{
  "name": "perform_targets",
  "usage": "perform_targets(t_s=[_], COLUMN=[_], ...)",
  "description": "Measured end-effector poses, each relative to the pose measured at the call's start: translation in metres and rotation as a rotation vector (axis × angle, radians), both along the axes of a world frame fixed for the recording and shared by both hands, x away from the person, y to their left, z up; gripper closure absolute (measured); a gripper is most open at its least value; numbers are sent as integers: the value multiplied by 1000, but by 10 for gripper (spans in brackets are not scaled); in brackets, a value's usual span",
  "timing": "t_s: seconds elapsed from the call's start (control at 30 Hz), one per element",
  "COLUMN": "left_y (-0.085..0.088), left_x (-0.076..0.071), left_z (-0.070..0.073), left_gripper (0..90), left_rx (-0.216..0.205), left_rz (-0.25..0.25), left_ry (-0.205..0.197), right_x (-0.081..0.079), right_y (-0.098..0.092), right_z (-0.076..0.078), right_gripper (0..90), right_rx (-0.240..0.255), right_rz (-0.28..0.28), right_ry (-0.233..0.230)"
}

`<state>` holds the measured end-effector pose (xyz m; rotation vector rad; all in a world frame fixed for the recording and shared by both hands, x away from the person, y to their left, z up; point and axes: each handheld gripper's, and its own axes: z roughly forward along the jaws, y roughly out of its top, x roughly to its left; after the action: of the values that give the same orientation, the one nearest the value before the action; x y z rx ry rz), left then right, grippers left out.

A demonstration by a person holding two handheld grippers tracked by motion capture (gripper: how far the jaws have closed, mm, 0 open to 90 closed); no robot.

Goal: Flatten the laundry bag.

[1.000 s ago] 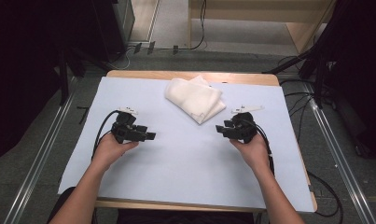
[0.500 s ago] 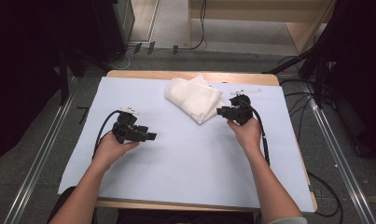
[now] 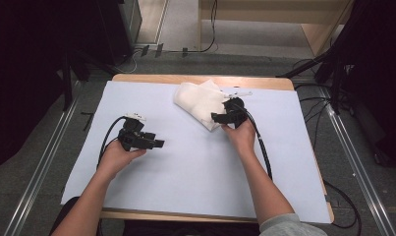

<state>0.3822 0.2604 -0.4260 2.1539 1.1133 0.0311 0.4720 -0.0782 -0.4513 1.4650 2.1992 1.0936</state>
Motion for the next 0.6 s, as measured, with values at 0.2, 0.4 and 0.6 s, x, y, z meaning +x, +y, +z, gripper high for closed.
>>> perform_targets(t_s=[0.2, 0.4, 0.6], left_y=[0, 1, 1], left_x=[1, 2, 2], left_z=[-1, -2, -2], left_gripper=[419, 420, 420], left_rx=[4, 8, 7], left_rz=[1, 8, 11], left_ry=[1, 5, 2], right_x=[7, 7, 5], right_y=[10, 12, 13], right_z=[-13, -17, -15], right_gripper=[303, 524, 760], right_rx=[-6, -15, 30], right_rz=[-13, -5, -1], right_ry=[30, 25, 58])
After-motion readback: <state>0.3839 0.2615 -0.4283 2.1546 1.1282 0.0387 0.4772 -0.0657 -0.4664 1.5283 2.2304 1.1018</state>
